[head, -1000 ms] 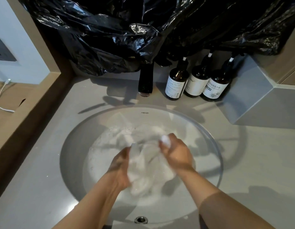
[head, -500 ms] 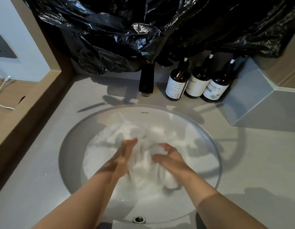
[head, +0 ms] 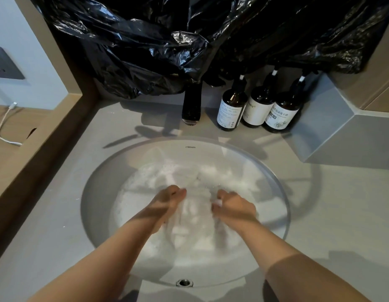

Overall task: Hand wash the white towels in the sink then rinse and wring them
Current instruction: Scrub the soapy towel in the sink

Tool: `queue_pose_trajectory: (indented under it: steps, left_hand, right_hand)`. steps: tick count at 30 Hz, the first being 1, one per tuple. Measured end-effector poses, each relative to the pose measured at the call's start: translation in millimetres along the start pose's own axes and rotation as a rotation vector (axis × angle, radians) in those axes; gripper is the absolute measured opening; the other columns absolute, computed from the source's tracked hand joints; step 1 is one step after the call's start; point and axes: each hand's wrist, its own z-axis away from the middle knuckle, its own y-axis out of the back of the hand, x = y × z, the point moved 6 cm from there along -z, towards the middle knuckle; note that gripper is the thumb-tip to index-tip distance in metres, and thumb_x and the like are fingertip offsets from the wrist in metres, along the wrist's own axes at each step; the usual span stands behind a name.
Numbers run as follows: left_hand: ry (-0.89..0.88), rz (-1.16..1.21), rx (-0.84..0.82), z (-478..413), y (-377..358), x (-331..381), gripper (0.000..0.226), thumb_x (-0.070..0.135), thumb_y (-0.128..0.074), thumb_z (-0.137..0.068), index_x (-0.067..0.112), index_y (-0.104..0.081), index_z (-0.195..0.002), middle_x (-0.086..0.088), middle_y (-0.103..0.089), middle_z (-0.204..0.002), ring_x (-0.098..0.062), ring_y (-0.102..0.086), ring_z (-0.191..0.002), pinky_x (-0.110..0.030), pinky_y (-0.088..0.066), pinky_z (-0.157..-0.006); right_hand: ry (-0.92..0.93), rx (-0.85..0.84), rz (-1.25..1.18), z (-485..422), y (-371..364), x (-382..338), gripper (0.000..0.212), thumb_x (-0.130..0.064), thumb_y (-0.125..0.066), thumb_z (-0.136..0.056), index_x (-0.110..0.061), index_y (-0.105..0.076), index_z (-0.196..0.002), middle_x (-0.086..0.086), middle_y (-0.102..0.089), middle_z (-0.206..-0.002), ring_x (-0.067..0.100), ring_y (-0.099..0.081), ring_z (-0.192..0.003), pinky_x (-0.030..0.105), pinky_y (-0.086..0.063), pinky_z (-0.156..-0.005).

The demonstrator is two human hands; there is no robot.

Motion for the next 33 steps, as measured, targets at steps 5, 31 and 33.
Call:
queue_pose_trajectory:
  steps: [5, 31, 33]
  left_hand:
    - [-0.129, -0.919, 0.288, -4.8, 18.1, 0.5, 0.028, 0.046, -0.033, -0.098, 0.033, -0.056, -0.107, 0.009, -0.038, -0.133, -0.022, -0.045, -0.116, -0.034, -0.025, -0.087]
    - [-0.435, -0.268, -0.102, 4.4, 24.5, 37.5, 0.015, 0.022, -0.068, -0.086, 0.023, -0.056, -0.096, 0.003, -0.061, -0.094, -0.009, -0.060, -0.083, -0.016, -0.049, -0.066]
    - [-0.432, -0.451, -0.156, 6.7, 17.4, 37.9, 0.020, 0.027, -0.071, -0.082, 0.023, -0.058, -0.097, 0.005, -0.061, -0.097, -0.010, -0.059, -0.089, -0.019, -0.048, -0.073]
  right_hand:
    - [0.233, -0.055, 0.251, 1.9, -14.9, -19.5, 0.059, -0.030, -0.049, -0.091, -0.027, -0.024, -0.144, 0.001, -0.016, -0.158, 0.028, -0.014, -0.145, 0.045, -0.010, -0.113]
    - [0.117, -0.248, -0.659, 33.1, 42.1, -16.1, 0.079, -0.020, -0.077, -0.075, -0.036, -0.031, -0.137, -0.004, -0.055, -0.112, 0.011, -0.057, -0.092, 0.019, -0.048, -0.073]
    - [0.153, -0.437, -0.476, 42.2, 26.8, -22.3, 0.086, -0.024, -0.077, -0.075, -0.039, -0.027, -0.144, -0.005, -0.044, -0.133, 0.019, -0.051, -0.115, 0.030, -0.051, -0.087]
